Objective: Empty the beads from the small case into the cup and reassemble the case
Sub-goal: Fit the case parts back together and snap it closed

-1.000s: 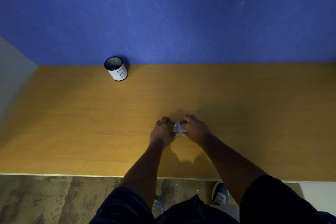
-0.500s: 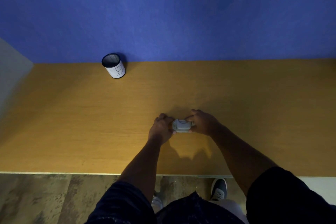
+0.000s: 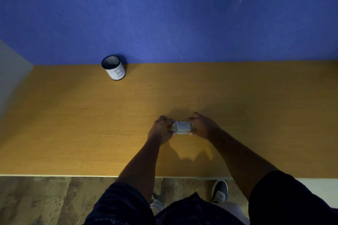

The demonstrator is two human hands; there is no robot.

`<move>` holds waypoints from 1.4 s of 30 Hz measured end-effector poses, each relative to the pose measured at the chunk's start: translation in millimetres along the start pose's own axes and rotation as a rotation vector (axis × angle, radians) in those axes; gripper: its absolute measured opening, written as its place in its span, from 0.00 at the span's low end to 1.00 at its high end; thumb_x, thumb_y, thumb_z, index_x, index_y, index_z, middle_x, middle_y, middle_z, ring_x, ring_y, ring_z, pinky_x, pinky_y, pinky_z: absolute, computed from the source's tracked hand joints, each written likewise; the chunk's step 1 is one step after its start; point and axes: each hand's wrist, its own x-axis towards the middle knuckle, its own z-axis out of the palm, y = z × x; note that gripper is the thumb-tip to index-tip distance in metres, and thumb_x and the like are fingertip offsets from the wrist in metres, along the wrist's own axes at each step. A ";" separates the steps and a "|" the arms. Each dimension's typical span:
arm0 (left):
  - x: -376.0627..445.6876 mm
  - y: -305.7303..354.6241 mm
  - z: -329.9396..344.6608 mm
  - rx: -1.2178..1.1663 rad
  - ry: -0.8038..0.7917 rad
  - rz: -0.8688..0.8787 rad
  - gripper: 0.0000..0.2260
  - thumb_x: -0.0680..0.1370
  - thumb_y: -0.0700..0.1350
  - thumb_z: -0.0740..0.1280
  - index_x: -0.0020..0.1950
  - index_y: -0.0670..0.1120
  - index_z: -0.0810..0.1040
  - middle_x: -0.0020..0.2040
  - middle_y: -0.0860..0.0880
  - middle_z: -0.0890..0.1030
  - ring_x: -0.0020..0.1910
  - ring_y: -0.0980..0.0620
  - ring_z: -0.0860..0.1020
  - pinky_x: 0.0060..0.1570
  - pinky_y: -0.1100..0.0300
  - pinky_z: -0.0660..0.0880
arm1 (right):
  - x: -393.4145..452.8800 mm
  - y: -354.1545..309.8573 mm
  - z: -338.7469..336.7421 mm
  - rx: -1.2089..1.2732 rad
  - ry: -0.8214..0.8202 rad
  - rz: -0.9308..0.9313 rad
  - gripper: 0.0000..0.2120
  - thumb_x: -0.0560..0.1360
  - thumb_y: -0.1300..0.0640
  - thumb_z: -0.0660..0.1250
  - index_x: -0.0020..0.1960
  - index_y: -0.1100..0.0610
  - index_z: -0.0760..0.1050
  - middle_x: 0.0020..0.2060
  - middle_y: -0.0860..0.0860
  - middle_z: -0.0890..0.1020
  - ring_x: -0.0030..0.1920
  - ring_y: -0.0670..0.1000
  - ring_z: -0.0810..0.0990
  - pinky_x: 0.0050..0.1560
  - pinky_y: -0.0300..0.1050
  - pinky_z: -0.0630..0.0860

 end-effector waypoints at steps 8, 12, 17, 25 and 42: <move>-3.0 1.6 0.9 -0.005 0.010 -0.022 0.29 0.70 0.42 0.78 0.70 0.49 0.78 0.64 0.44 0.75 0.63 0.44 0.78 0.65 0.50 0.76 | 4.5 4.0 -13.6 0.001 -0.048 -0.030 0.26 0.64 0.56 0.79 0.60 0.57 0.78 0.57 0.53 0.76 0.55 0.56 0.80 0.54 0.51 0.78; -2.7 -0.6 -2.0 -0.025 -0.022 -0.029 0.29 0.69 0.44 0.78 0.70 0.49 0.77 0.63 0.44 0.75 0.62 0.44 0.79 0.65 0.51 0.76 | 4.1 3.1 -9.6 0.013 -0.036 -0.022 0.28 0.64 0.55 0.80 0.62 0.57 0.77 0.58 0.53 0.76 0.55 0.55 0.80 0.54 0.50 0.76; -0.8 0.5 0.8 -0.008 -0.004 -0.051 0.28 0.70 0.44 0.78 0.69 0.49 0.78 0.64 0.44 0.75 0.62 0.43 0.79 0.65 0.48 0.76 | 5.5 8.3 -14.7 0.078 -0.050 -0.032 0.23 0.64 0.51 0.80 0.57 0.58 0.82 0.51 0.54 0.78 0.50 0.55 0.79 0.49 0.47 0.75; 4.7 5.8 0.6 0.087 -0.010 -0.077 0.28 0.69 0.43 0.78 0.69 0.52 0.78 0.64 0.46 0.76 0.65 0.43 0.77 0.63 0.46 0.77 | 7.2 5.1 -11.3 0.024 -0.041 -0.032 0.22 0.68 0.51 0.77 0.59 0.57 0.80 0.54 0.52 0.76 0.51 0.55 0.80 0.50 0.49 0.77; 1.7 4.0 7.4 -0.085 0.020 -0.037 0.26 0.67 0.35 0.77 0.63 0.41 0.76 0.61 0.40 0.79 0.59 0.40 0.78 0.56 0.47 0.78 | -0.4 6.5 3.7 0.245 0.035 0.021 0.32 0.66 0.57 0.80 0.64 0.64 0.70 0.65 0.60 0.70 0.64 0.59 0.74 0.60 0.49 0.72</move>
